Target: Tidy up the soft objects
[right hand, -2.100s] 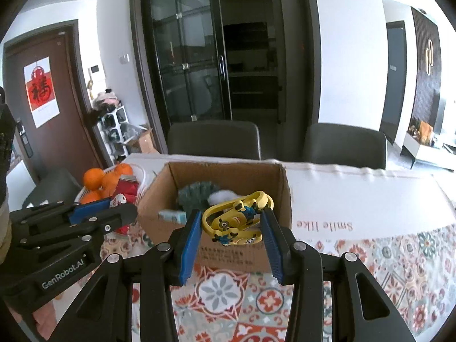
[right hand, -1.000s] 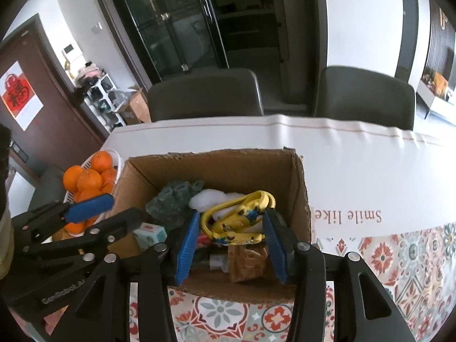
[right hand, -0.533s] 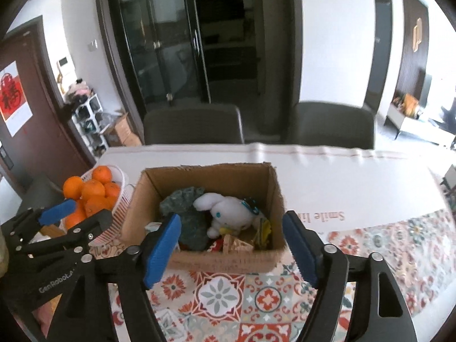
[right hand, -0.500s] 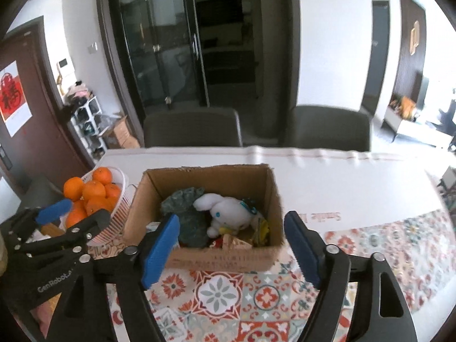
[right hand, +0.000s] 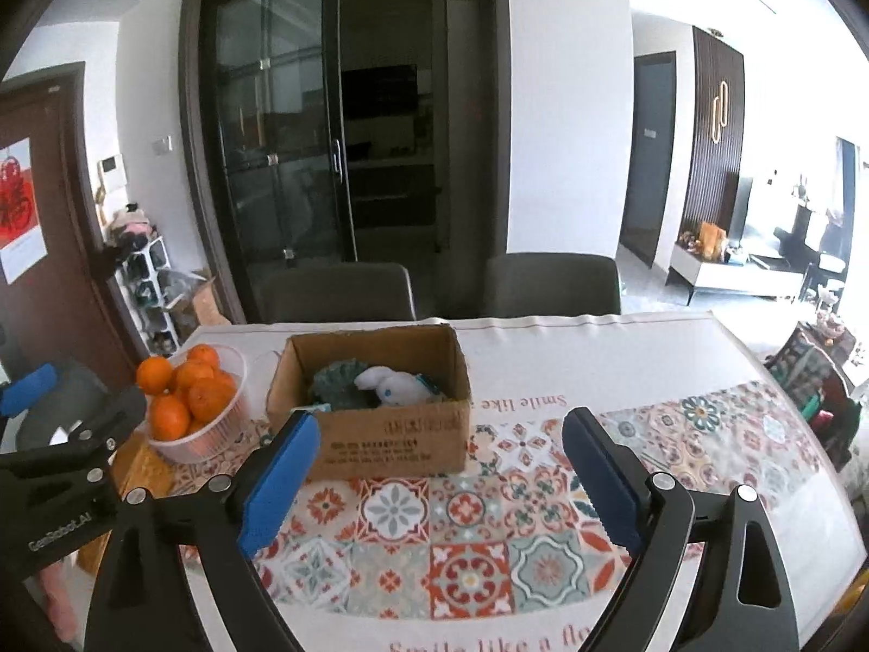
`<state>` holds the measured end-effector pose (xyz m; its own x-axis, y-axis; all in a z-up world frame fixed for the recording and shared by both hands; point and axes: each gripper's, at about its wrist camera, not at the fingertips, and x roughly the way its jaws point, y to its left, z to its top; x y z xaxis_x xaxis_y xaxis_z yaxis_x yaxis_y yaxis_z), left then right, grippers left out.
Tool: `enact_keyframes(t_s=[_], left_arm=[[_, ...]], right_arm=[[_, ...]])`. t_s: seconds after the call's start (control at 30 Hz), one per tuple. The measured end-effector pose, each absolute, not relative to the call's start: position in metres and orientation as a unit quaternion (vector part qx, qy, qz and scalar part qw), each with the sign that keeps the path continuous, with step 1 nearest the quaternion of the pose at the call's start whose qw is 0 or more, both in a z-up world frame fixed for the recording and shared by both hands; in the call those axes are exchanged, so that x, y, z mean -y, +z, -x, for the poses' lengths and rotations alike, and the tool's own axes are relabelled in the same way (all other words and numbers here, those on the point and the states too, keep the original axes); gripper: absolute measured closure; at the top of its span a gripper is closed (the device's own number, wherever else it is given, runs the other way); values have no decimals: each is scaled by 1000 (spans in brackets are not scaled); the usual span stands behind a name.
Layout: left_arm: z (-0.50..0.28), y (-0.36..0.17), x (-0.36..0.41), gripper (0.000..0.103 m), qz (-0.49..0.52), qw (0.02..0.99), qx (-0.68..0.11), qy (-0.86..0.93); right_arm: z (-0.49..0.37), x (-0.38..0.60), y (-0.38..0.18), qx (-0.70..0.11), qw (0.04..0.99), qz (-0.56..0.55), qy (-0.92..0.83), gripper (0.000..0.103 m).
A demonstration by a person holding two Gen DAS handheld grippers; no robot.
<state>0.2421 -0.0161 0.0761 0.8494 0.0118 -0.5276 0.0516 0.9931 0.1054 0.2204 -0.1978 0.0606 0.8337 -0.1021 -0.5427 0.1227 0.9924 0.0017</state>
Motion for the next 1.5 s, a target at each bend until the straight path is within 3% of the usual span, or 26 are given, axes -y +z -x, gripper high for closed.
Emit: enact_keyframes(t_s=[0.7,1.5], left_arm=[[-64,92,24,0,-44,972,-229,-31],[-26,94,25,0,-42,975,-211,-52]], right_arm=[[-40,203,77,-234,970,-22,-55,9],[4,204,77,-228,972,-18,-58,9]])
